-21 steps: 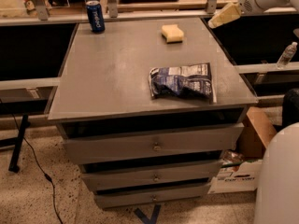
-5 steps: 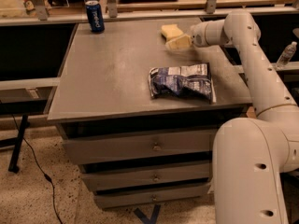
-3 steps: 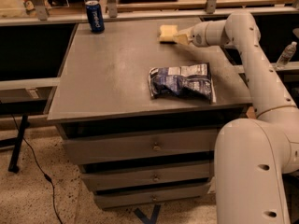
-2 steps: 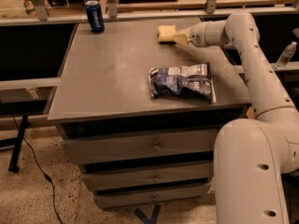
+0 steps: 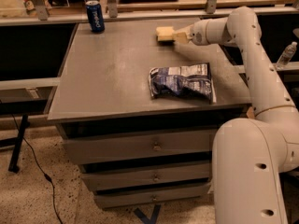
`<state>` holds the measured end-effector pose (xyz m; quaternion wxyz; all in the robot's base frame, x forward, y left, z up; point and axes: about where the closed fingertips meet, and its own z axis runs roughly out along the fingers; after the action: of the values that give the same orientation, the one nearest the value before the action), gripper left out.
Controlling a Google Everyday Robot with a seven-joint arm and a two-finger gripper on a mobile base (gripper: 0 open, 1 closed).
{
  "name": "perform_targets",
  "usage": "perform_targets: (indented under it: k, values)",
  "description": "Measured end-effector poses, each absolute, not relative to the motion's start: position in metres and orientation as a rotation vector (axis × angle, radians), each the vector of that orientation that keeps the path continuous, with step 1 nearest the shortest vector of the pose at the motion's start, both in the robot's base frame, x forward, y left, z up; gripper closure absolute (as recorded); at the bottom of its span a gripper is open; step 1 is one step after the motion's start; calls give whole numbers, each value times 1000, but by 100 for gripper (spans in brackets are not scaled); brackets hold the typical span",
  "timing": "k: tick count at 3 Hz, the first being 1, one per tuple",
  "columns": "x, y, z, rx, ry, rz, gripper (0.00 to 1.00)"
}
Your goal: Move sponge near blue chip bag
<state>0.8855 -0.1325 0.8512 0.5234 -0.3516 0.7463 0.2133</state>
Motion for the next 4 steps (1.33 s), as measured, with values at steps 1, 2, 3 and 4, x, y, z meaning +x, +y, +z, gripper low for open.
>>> perform_targets:
  k: [1,2,3,4]
  values:
    - [862,-137,879,-892,1762,537,100]
    - [827,-148,908,-935,1747,581,100]
    - [782,-169,933,-935,1766,620,100]
    - [735,-176,924,-962,1775,723,83]
